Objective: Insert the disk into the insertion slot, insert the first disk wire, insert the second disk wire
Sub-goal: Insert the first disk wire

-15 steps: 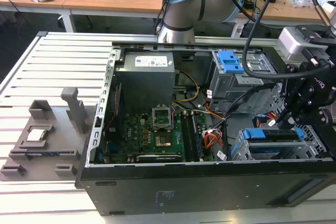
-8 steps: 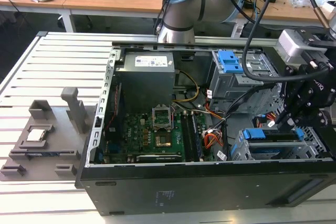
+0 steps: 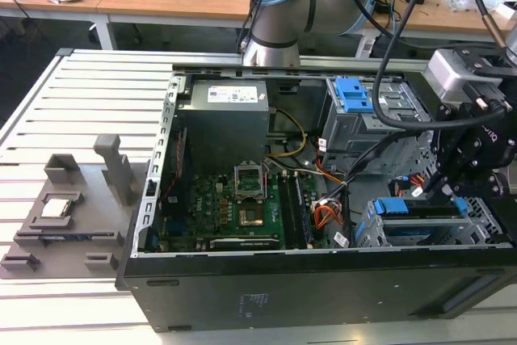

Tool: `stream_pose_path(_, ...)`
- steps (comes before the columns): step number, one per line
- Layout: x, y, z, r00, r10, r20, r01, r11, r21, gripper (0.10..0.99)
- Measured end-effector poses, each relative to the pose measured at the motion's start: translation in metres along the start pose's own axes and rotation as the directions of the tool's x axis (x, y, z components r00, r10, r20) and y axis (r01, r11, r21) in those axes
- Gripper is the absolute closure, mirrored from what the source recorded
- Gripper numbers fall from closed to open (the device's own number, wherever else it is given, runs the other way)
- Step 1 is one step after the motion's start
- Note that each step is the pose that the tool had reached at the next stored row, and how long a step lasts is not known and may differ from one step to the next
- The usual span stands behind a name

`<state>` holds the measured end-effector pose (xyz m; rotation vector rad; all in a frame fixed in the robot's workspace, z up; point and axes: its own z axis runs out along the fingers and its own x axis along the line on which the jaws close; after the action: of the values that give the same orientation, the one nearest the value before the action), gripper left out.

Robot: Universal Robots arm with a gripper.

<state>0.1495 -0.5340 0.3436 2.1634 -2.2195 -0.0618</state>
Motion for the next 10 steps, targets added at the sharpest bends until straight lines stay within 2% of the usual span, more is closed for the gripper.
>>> stream_pose_path(10,0.0000,-0.0007,0.0044,1.0000,0.000,-0.0001,0.000,1.0000,0.000,0.918)
